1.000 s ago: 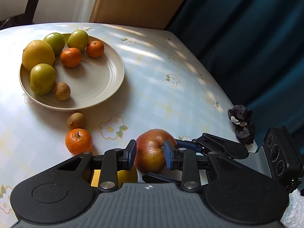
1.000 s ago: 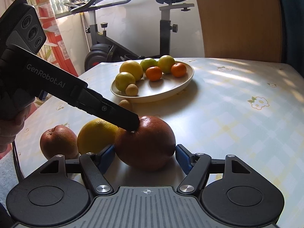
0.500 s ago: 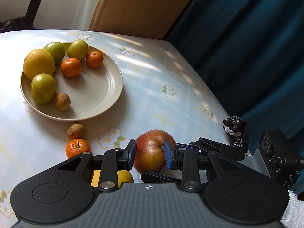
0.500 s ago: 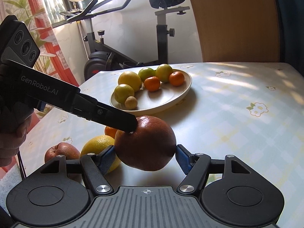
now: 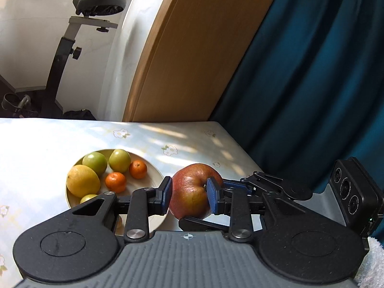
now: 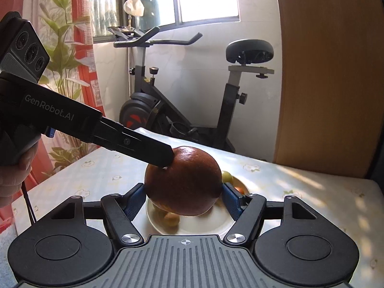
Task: Organize fruits
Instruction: 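Lift the red apple and carry it over the plate with the right tool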
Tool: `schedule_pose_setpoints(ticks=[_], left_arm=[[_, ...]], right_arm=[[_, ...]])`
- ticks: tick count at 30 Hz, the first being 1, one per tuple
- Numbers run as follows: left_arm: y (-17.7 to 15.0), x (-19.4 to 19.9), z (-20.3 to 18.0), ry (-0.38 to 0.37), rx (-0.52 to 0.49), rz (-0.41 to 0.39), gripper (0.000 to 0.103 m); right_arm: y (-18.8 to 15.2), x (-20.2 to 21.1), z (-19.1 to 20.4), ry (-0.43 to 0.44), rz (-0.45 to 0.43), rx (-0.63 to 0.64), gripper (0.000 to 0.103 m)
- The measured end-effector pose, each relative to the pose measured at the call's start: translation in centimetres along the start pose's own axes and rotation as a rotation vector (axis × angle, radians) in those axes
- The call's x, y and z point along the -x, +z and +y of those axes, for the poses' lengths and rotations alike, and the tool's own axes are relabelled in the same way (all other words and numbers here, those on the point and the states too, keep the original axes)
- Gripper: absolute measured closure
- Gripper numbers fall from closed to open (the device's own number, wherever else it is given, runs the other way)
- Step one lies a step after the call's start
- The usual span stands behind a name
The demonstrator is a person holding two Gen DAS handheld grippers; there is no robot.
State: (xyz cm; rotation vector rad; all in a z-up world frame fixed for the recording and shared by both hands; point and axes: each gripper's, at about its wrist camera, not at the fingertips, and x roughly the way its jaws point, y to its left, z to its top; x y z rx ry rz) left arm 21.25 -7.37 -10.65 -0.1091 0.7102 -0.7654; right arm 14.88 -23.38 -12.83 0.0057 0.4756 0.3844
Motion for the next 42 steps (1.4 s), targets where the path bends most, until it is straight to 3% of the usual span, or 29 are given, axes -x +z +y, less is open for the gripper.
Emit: schedule_pose_setpoints(ticks=[3,7,15,23,42], left_arm=[[1.7,-0.2,0.6,0.016,-0.006,-0.012,0.07],[2.4,-2.7,2.0,0.037,0.014,0.033,0.07],[1.3,-8.7,6.5,0.021,0.101,0.175,0.071],[0.8,-12.9,8.6,0.044,0.125,0.255,0.072],[1.5,-13.7,10.3,0.116,0.121,0.222,0.07]], right_arm=[[1.6,-1.4,-0.5,0.007,-0.002,0.022,0.038],[1.6,-4.1,-1.8,0.022,0.045,0.013,0.038],[-1.8,-9.5,-4.7,0.027,0.197,-0.061,0.038],[-4.1,-13.0,-6.2,0.024,0.272,-0.094,0.038],[-3.8,-16.0,-6.6,0.048,0.242,-0.047,0.037]])
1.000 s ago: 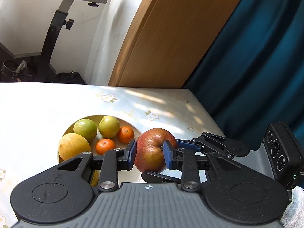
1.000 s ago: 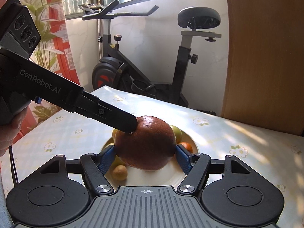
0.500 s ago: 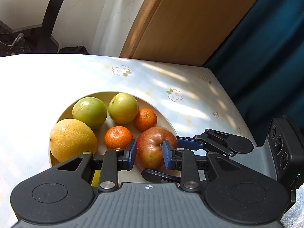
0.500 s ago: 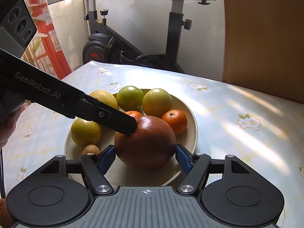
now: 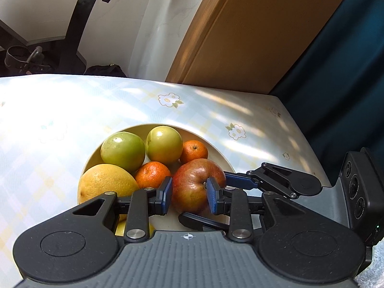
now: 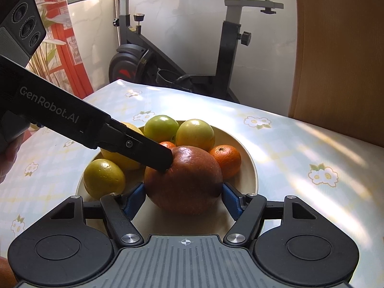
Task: Organize fruits
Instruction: 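Lift the red apple and carry it over the plate with the right tool, then lower the red apple onto the plate and open the right tool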
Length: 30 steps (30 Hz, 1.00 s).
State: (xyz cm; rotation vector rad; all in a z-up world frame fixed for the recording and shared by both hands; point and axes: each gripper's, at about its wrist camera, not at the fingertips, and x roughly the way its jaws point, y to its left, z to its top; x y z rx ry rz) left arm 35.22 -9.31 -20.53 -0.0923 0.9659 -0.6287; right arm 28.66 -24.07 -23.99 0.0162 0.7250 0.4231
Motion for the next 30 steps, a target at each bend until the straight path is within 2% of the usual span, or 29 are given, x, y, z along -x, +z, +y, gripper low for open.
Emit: schedule_pose_setpoints(ticks=[7,14,20,24,30], left_arm=[[-0.3,-0.2,-1.2,0.035,-0.039,-0.014,0.068],[-0.5,-0.1,-2.4,0.095,-0.075,-0.029,0.068],[-0.5,0.2,-2.9,0.14,-0.06,-0.041,0.069],[-0.9,1.9,-3.1,0.124,-0.057,-0.065,0.069],[-2.7,5.7,-3.0,0.141,-0.092,-0.108,0.069]], right_arm=[[0.3,0.5,0.5,-0.029,0.009,0.001,0.037],[-0.5,2.9,0.9,-0.05,-0.008,-0.013,0.038],[-1.6,4.6,1.5,-0.069,-0.015,-0.046,0.039],[-2.2,5.8,2.0,-0.079,-0.022,-0.062,0.039],[-3.0,7.3,3.1,-0.077,-0.04,-0.084,0.04]])
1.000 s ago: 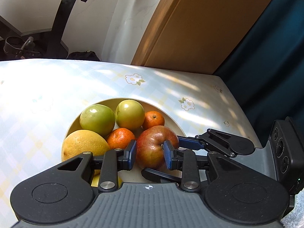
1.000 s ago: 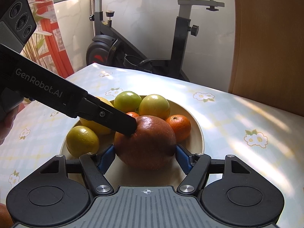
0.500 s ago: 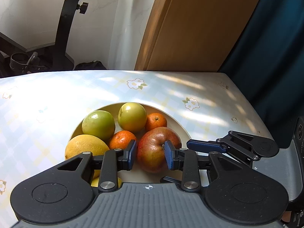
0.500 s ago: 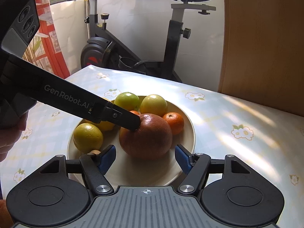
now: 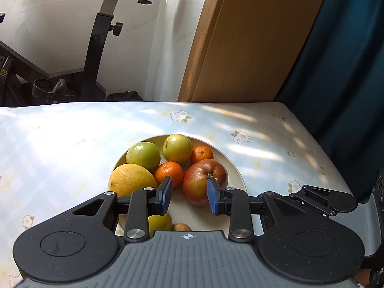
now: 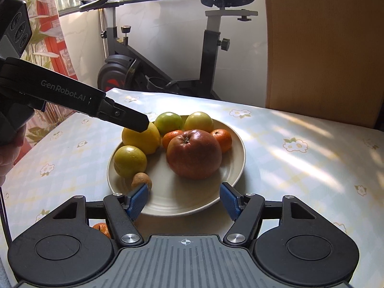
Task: Organize fruits
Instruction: 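Lower the red apple onto the plate and open the right tool, then withdraw the right tool and reach it to a mandarin on the table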
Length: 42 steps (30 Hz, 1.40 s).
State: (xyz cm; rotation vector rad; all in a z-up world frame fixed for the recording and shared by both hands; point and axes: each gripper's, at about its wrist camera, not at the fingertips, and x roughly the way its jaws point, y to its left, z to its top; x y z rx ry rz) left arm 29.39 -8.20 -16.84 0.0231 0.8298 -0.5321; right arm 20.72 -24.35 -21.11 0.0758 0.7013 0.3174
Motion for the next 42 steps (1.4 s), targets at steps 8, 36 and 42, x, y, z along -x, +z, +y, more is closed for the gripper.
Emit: schedule_pose_setpoints(ticks=[8,36,42], left_arm=[[-2.5,3.8,2.3,0.037,-0.006,-0.012,0.069],[-7.4,6.4,7.2,0.054,0.083,-0.018,0.069],[-7.6,5.4,6.3,-0.001,0.095,0.007,0.069]], right_arm=[[-1.3,0.4,2.1,0.021,0.027,0.011,0.047],[-4.2,-1.2,8.3,0.097,0.147,0.043,0.071],[-4.1,0.6,7.1,0.103,0.064,0.021,0.071]])
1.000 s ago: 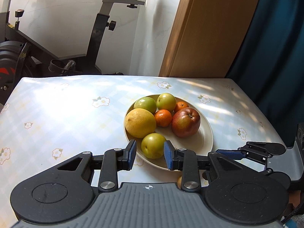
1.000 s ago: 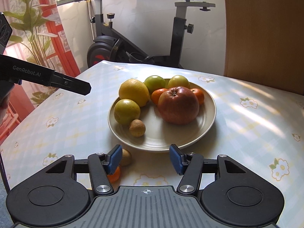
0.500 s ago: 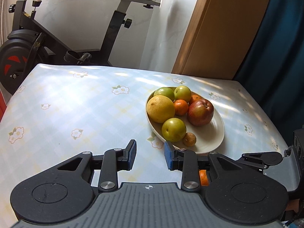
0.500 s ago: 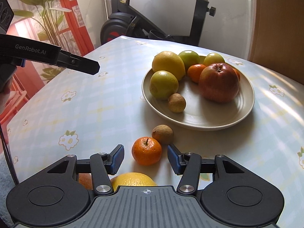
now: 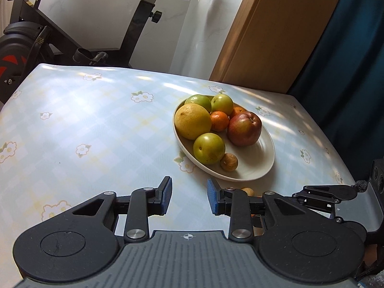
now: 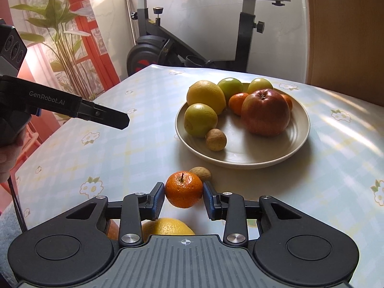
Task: Organize fruits
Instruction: 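Withdraw the right tool and reach it to a mandarin on the table, then grasp the mandarin with the right tool while the left tool grasps a brown kiwi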
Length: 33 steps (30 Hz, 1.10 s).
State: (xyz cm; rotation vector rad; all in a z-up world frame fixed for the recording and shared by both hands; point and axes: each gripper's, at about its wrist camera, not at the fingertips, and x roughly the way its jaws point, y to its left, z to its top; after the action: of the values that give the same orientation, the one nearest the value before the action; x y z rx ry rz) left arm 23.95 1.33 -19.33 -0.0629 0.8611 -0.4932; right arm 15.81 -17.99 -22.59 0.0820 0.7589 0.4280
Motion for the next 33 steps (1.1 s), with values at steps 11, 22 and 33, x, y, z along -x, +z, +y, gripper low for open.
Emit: schedule_pose_setpoints(ticks=[11,22,33], left_arm=[[-0.8,-4.2,-4.8,-0.089,-0.038,0.1,0.069],[-0.1,-7.6,-5.4,-0.102,0.119,0.178,0.069],[-0.2,-9.4,-6.2,-0.044,0.079,0.219,0.069]], right_arm=[[-0.6,2.7,-4.6,-0.069,-0.075,-0.036,0.071],[-2.0,3.8,-7.0,-0.068,-0.11,-0.083,0.071],[-2.3,3.7,-7.7,-0.052,-0.12,-0.112,0.071]])
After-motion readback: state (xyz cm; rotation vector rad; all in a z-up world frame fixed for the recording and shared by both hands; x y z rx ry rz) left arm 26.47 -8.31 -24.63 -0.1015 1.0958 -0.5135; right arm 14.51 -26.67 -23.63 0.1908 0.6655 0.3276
